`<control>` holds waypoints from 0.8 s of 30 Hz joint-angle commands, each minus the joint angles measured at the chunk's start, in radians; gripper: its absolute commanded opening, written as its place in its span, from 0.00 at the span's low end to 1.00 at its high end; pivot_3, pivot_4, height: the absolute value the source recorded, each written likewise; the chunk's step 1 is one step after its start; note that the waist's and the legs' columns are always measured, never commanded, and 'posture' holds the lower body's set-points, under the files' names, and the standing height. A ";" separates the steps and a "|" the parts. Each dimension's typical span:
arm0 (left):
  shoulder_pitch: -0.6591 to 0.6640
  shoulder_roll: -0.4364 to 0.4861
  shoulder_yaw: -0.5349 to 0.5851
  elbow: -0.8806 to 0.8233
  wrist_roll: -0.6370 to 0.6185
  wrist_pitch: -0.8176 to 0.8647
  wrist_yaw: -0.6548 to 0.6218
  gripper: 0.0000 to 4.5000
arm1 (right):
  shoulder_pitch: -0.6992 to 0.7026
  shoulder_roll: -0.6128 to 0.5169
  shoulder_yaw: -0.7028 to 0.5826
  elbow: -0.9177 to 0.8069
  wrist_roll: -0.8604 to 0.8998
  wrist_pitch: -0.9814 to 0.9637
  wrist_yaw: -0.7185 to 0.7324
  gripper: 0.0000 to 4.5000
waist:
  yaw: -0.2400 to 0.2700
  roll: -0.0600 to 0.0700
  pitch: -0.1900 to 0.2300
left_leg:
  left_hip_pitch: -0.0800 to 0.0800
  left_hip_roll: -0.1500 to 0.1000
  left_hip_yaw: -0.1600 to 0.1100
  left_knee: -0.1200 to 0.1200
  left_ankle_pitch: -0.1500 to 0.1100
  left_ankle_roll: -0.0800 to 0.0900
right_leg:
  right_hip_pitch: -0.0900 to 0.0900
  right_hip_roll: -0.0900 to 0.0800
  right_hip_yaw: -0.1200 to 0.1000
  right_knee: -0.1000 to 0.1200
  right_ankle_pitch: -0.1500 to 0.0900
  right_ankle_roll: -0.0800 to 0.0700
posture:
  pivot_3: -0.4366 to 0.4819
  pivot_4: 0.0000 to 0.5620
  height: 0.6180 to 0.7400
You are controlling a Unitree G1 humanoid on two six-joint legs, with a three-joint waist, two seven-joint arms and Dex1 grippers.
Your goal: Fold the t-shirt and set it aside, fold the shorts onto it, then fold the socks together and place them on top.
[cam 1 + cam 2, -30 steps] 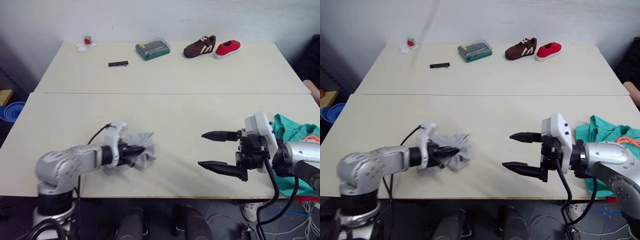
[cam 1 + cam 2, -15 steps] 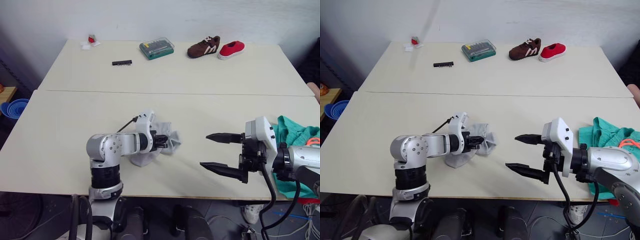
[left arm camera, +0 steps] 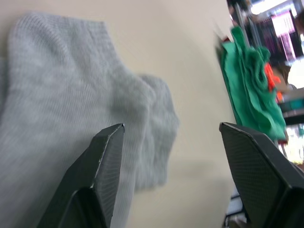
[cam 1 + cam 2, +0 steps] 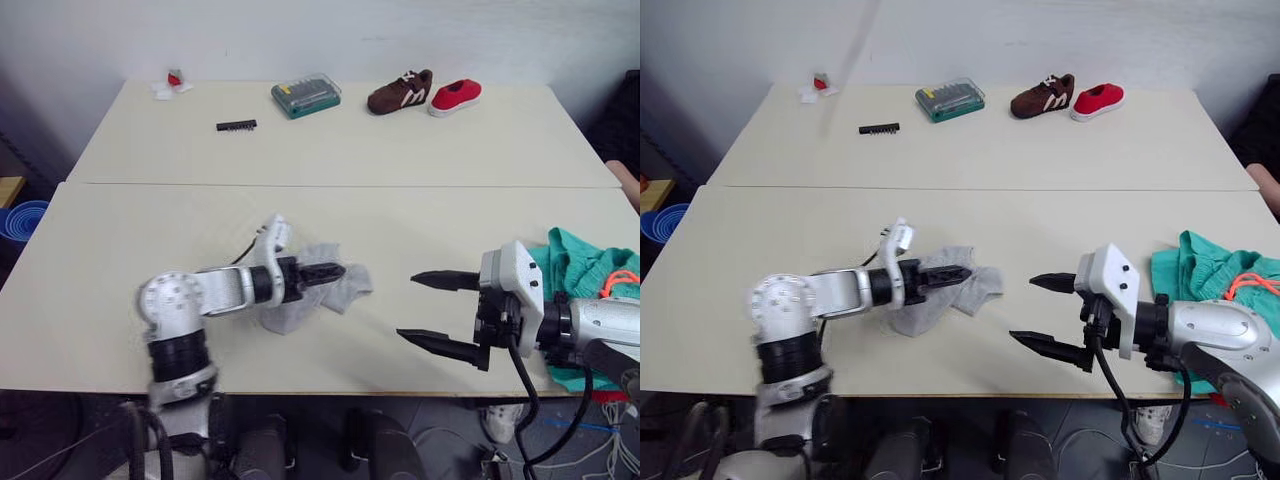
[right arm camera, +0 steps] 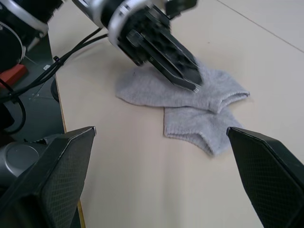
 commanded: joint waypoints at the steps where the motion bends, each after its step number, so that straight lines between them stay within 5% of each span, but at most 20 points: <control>1: 0.004 0.174 -0.038 -0.066 -0.070 -0.015 -0.161 0.71 | 0.003 0.010 -0.024 -0.029 -0.003 -0.014 -0.026 1.00 | 0.003 0.000 0.000 | 0.000 0.000 0.000 0.000 0.000 -0.001 | 0.000 0.000 0.000 0.000 0.000 0.000 | 0.48 0.27 1.00; 5: 0.084 0.467 -0.227 -0.101 0.156 -0.373 -0.563 0.71 | -0.008 0.033 0.008 -0.023 -0.013 -0.008 -0.067 1.00 | 0.005 0.000 0.000 | 0.000 -0.002 -0.001 0.000 -0.003 -0.005 | 0.001 -0.001 0.000 -0.003 0.000 0.000 | 0.48 0.27 1.00; 8: 0.077 0.567 -0.388 0.014 0.361 -0.640 -0.760 0.71 | -0.049 0.075 0.054 0.012 -0.032 0.026 -0.143 1.00 | 0.007 0.001 0.000 | -0.001 -0.002 0.000 -0.004 -0.003 -0.005 | 0.000 -0.001 0.000 -0.007 0.000 -0.001 | 0.48 0.27 1.00; 13: -0.008 0.529 -0.533 0.262 0.625 -1.002 -0.899 0.71 | -0.132 0.162 0.116 0.086 -0.048 0.080 -0.244 1.00 | 0.004 0.001 -0.001 | -0.004 -0.001 0.000 -0.006 -0.004 -0.004 | -0.004 -0.002 0.000 -0.009 0.001 -0.003 | 0.48 0.27 1.00; 19: -0.115 0.384 -0.564 0.547 0.786 -1.373 -1.013 0.71 | -0.205 0.242 0.270 0.207 -0.175 0.078 -0.284 1.00 | 0.002 0.001 -0.001 | -0.010 -0.001 0.004 -0.002 0.000 0.003 | -0.010 -0.001 -0.001 -0.005 0.001 -0.003 | 0.48 0.27 1.00; 24: -0.177 0.322 -0.548 0.679 0.851 -1.480 -1.060 0.67 | -0.253 0.302 0.337 0.277 -0.237 0.062 -0.273 1.00 | -0.011 0.001 0.000 | -0.010 -0.001 0.007 0.001 0.000 0.007 | -0.010 -0.001 0.000 -0.003 0.002 0.000 | 0.48 0.27 1.00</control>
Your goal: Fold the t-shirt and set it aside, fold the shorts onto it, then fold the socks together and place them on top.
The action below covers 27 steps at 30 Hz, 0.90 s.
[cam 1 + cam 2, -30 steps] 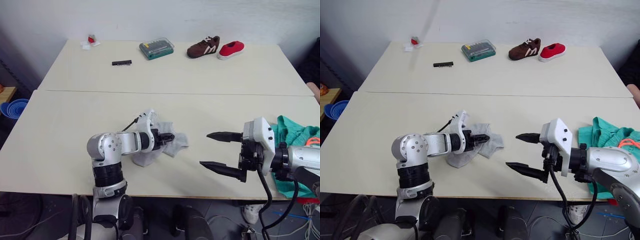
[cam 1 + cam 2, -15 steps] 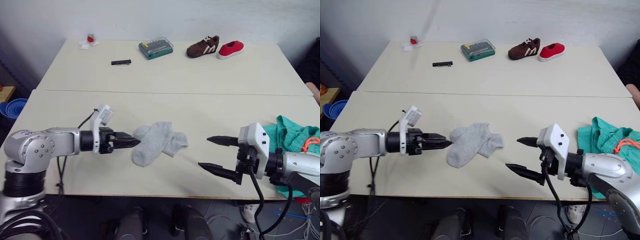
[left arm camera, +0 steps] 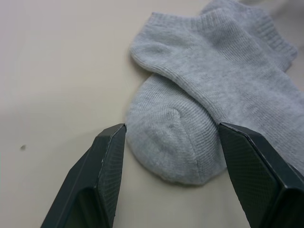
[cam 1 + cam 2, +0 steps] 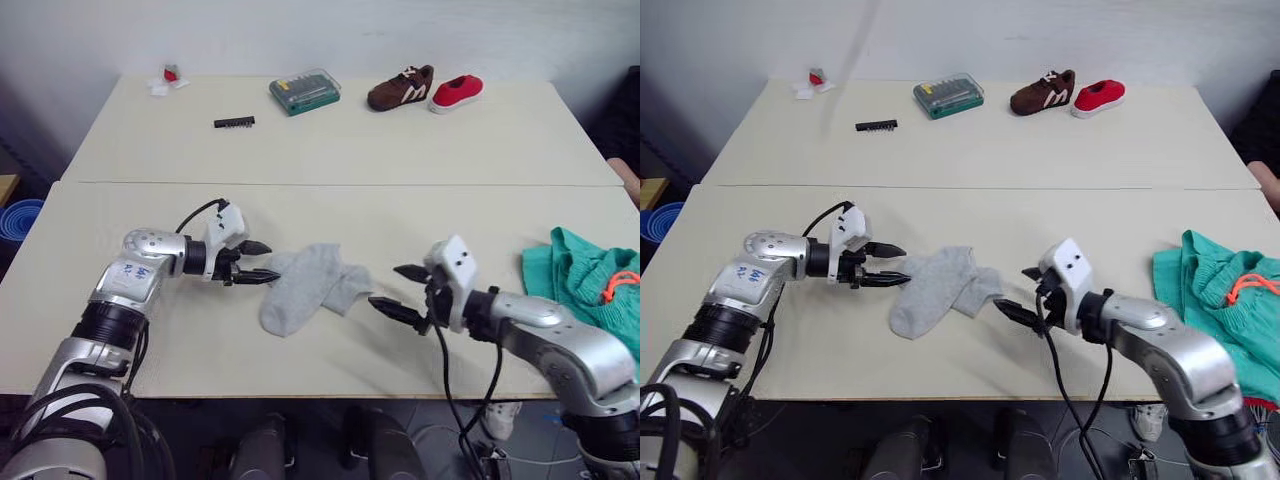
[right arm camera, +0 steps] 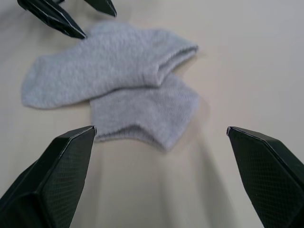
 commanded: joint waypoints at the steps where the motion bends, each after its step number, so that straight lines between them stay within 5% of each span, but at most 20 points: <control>1: -0.043 -0.012 0.022 0.053 0.042 -0.072 -0.035 0.63 | -0.049 0.034 0.023 0.019 -0.038 -0.024 0.007 1.00 | -0.007 0.000 0.000 | 0.000 0.000 0.000 0.002 0.000 0.001 | 0.000 0.000 0.000 0.001 0.000 0.000 | 0.48 0.27 1.00; 11: -0.030 -0.039 0.024 0.076 0.090 -0.094 -0.096 0.00 | -0.131 0.146 0.070 0.170 -0.123 -0.027 0.008 0.60 | -0.016 0.000 0.000 | 0.000 0.001 0.000 0.006 -0.001 0.002 | 0.001 -0.001 0.001 0.005 0.001 0.002 | 0.48 0.27 1.00; 19: 0.118 0.020 0.022 -0.217 0.049 0.094 -0.171 0.00 | -0.119 0.077 0.059 0.157 -0.138 -0.052 0.136 0.01 | -0.018 0.000 0.000 | 0.001 0.001 0.000 0.007 -0.001 0.002 | 0.001 -0.001 0.002 0.005 0.001 0.002 | 0.48 0.27 1.00; 27: 0.219 0.035 0.048 -0.380 0.047 0.212 -0.108 0.00 | -0.087 -0.063 0.048 0.146 -0.143 -0.146 0.346 0.01 | -0.014 0.000 0.000 | 0.002 0.001 -0.001 0.007 -0.002 0.003 | 0.003 -0.001 0.002 0.005 0.001 0.002 | 0.48 0.27 1.00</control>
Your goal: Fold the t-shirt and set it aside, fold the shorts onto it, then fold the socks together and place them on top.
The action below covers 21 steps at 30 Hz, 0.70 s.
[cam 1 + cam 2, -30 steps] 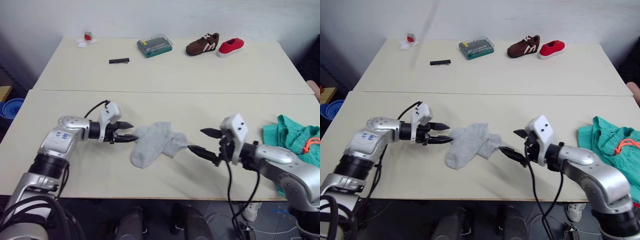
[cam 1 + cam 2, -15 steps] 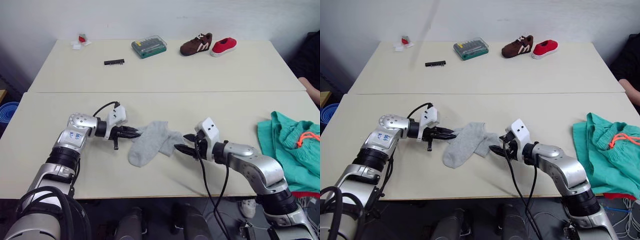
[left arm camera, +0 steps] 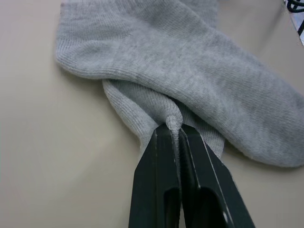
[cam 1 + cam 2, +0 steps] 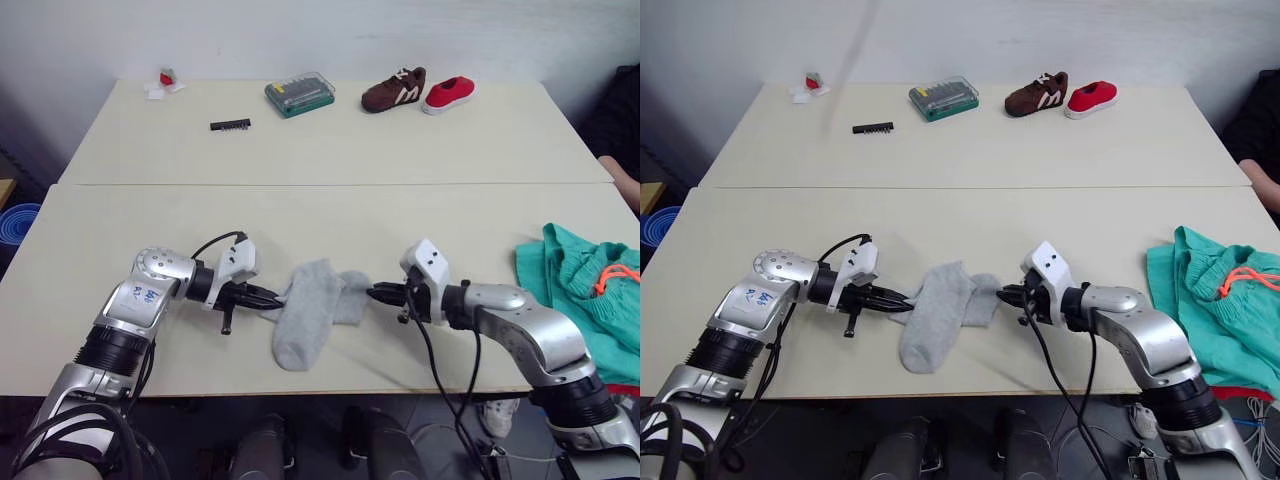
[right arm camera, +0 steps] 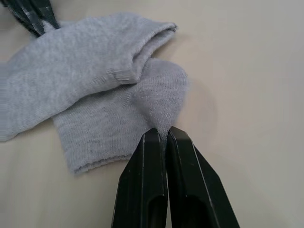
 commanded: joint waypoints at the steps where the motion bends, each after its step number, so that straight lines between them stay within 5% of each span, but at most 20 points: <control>1: 0.028 0.011 0.013 -0.061 0.004 0.039 0.038 0.00 | 0.008 -0.030 -0.021 -0.037 0.008 -0.028 0.062 0.01 | 0.000 0.000 0.000 | 0.001 0.000 0.000 0.000 0.000 0.000 | 0.002 0.000 0.000 -0.001 0.000 0.000 | 0.48 0.27 1.00; 7: 0.053 0.010 0.045 -0.108 -0.007 0.088 0.100 0.00 | 0.023 -0.013 -0.025 -0.034 -0.005 0.009 0.013 0.06 | 0.000 0.000 0.000 | 0.003 0.001 -0.002 0.000 -0.002 -0.001 | 0.004 0.000 -0.001 -0.001 0.000 0.000 | 0.48 0.27 1.00; 17: 0.179 0.159 0.212 -0.344 -0.161 0.211 0.056 0.65 | 0.041 -0.107 -0.145 -0.178 0.031 -0.008 0.057 0.77 | -0.002 0.001 0.001 | 0.002 0.001 -0.003 -0.001 -0.002 -0.002 | 0.003 0.000 -0.001 -0.001 -0.001 -0.001 | 0.48 0.27 1.00; 20: 0.240 0.176 0.251 -0.423 -0.192 0.199 0.062 0.87 | 0.028 -0.152 -0.128 -0.209 -0.010 -0.098 0.115 0.79 | -0.001 0.001 0.001 | 0.003 0.001 -0.003 -0.001 -0.003 -0.003 | 0.004 0.000 -0.001 -0.002 -0.001 -0.001 | 0.48 0.27 1.00; 21: 0.262 0.170 0.260 -0.462 -0.225 0.213 0.058 0.87 | 0.019 -0.167 -0.100 -0.204 -0.053 -0.163 0.139 0.79 | -0.001 0.001 0.001 | 0.003 0.001 -0.003 -0.001 -0.003 -0.003 | 0.004 0.000 -0.001 -0.002 -0.001 -0.001 | 0.48 0.27 1.00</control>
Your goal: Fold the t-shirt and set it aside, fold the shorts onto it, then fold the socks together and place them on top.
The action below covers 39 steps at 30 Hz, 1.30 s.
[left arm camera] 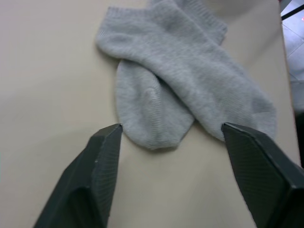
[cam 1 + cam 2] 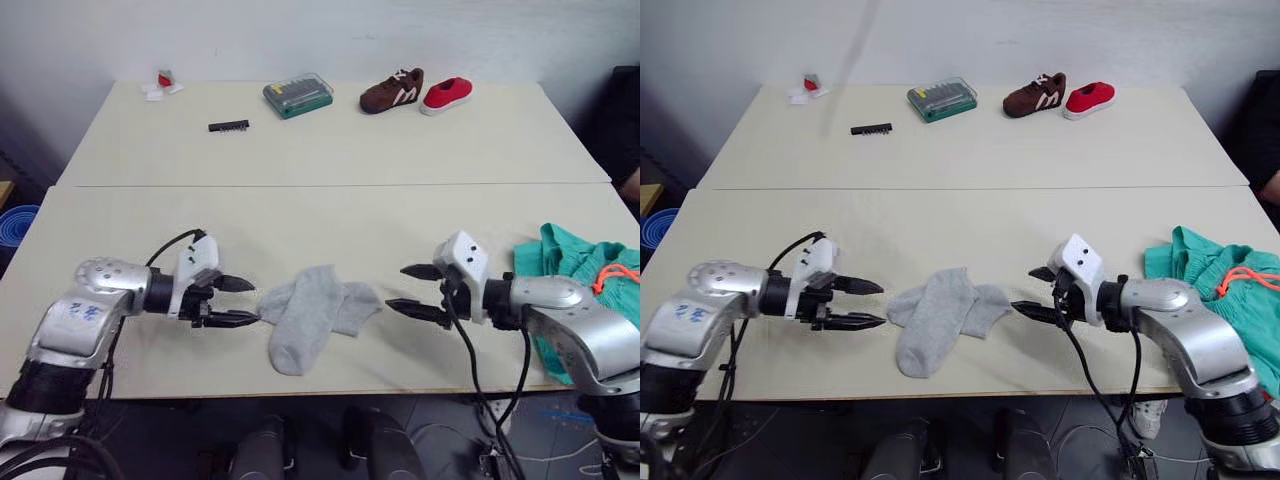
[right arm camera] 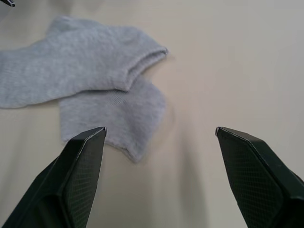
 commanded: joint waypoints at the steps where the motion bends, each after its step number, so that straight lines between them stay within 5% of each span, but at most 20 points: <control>1: 0.044 -0.006 0.042 -0.121 -0.093 0.015 -0.011 0.87 | -0.026 -0.040 0.036 -0.026 -0.088 -0.165 0.071 0.79 | 0.000 0.000 0.000 | 0.000 0.000 0.000 0.000 0.000 -0.001 | 0.000 0.000 0.000 0.000 0.000 0.000 | 0.48 0.27 1.00; 9: 0.106 -0.037 -0.071 -0.157 -0.013 -0.118 0.028 0.87 | -0.166 0.037 0.199 0.131 -0.224 -0.372 0.173 0.79 | 0.000 0.000 0.000 | 0.000 0.000 0.001 0.000 0.001 0.000 | 0.000 0.000 0.000 0.001 0.000 0.000 | 0.48 0.27 1.00; 24: 0.096 -0.136 -0.260 0.154 0.182 -0.455 0.014 0.87 | -0.439 0.286 0.350 0.505 -0.333 -0.264 0.211 0.79 | 0.004 0.005 -0.003 | 0.002 -0.001 -0.001 0.002 0.000 0.001 | 0.002 -0.002 -0.001 0.002 0.000 -0.001 | 0.48 0.27 1.00; 35: 0.078 -0.169 -0.286 0.190 0.188 -0.464 0.004 0.28 | -0.527 0.410 0.272 0.658 -0.304 -0.047 0.127 0.79 | -0.010 0.008 -0.004 | 0.002 -0.002 -0.001 0.002 0.001 0.002 | 0.003 -0.002 -0.002 0.003 0.000 0.000 | 0.48 0.27 1.00; 39: 0.084 -0.165 -0.284 0.186 0.186 -0.466 0.004 0.28 | -0.541 0.438 0.248 0.682 -0.288 0.040 0.102 0.79 | -0.012 0.008 -0.004 | 0.002 -0.001 -0.002 0.001 0.001 0.002 | 0.003 -0.002 -0.002 0.003 0.000 0.000 | 0.48 0.27 1.00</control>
